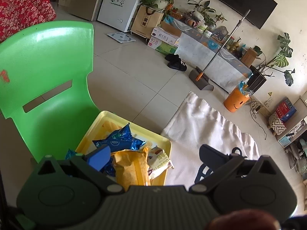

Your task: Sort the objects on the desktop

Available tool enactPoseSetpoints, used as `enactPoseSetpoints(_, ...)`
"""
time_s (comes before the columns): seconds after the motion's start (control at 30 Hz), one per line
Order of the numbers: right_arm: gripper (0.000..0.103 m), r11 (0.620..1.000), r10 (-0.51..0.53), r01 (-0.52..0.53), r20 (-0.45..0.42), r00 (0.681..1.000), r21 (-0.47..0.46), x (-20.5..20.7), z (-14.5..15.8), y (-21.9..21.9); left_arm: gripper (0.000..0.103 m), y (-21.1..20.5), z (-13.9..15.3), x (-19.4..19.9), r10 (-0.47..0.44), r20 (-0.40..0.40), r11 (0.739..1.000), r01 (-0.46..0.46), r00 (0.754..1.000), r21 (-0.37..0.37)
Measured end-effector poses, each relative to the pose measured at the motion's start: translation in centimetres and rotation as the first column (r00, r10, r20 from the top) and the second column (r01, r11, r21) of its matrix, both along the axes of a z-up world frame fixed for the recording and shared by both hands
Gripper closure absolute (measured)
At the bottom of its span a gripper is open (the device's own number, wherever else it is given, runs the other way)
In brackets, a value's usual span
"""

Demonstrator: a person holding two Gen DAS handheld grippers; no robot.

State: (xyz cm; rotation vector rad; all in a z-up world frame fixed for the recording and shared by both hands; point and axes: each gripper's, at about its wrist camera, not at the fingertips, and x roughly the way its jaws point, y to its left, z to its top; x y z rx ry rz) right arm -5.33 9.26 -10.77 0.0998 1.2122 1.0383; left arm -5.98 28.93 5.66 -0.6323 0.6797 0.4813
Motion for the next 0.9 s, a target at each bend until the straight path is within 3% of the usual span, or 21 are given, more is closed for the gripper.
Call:
enactPoseSetpoints(0.3,0.048,0.998,0.044,-0.042,0.053,0.998,-0.036,-0.4,-1.2,2.5,0.001,-0.5,0.3,-0.1,-0.005,0.017,1.0,0.005,1.0,0.011)
enactPoseSetpoints(0.47,0.045,0.992,0.073,-0.068,0.045,0.996,-0.104,-0.7,-2.0,3.7,0.001,-1.1,0.8,-0.1,-0.017,0.022,0.999,0.016,1.0,0.034)
enactPoseSetpoints(0.63,0.027,0.999,0.017,-0.014,0.056,0.998,-0.044,-0.1,0.1,1.9,0.001,-1.3,1.6,-0.5,-0.004,0.037,0.998,0.002,0.999,0.062)
enactPoseSetpoints(0.9,0.025,0.99,-0.124,0.129,0.081,0.989,-0.058,1.1,3.7,-2.1,0.001,-2.0,2.0,-0.5,-0.027,0.045,0.996,0.023,0.999,0.081)
